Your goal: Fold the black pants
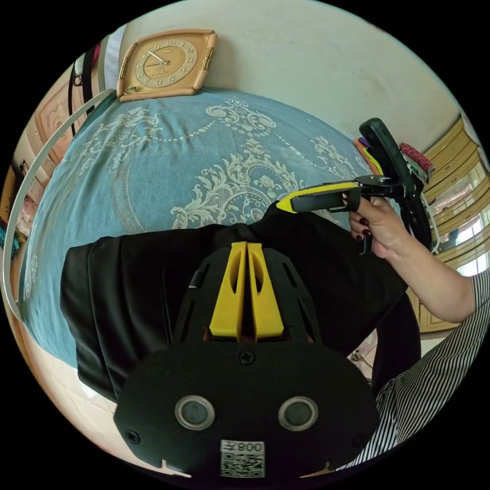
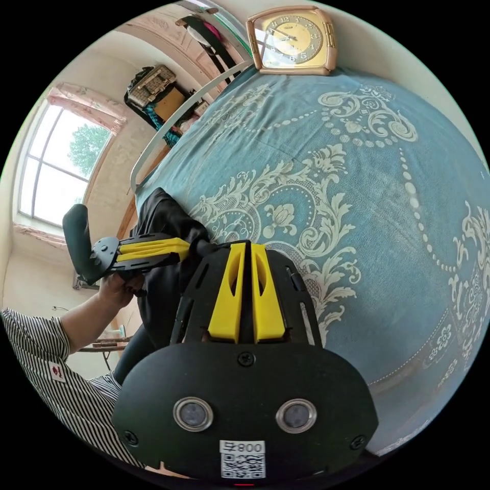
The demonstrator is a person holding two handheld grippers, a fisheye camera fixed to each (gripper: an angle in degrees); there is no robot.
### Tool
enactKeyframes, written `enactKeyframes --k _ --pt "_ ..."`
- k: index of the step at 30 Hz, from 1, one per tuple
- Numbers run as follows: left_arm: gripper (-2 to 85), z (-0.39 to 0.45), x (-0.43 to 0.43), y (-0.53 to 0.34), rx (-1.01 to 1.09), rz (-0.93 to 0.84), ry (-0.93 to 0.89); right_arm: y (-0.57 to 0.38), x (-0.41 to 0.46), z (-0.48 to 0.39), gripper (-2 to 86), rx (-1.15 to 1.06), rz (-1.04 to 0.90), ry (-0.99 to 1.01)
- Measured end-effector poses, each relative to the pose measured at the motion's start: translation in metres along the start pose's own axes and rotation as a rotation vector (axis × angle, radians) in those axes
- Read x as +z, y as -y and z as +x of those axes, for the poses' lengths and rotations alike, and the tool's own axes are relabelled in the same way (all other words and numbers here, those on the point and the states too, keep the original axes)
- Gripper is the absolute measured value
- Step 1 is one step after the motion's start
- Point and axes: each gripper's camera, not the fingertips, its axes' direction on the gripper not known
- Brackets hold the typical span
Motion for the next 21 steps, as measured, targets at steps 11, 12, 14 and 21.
enactKeyframes --k 11,12,14,21 --pt "0.1 -0.019 -0.064 0.059 -0.081 0.022 0.034 -0.032 -0.004 0.098 0.4 0.282 0.062 0.377" --pt "0.1 -0.016 -0.075 0.067 -0.082 0.035 0.037 -0.033 -0.004 0.099 0.3 0.287 0.063 0.380" --pt "0.1 -0.009 -0.091 0.081 -0.065 0.072 0.002 -0.043 -0.007 0.108 0.3 0.324 0.086 0.412" --pt "0.1 0.012 -0.116 0.150 -0.026 -0.014 0.075 -0.077 -0.025 0.114 0.1 0.399 0.170 0.429"
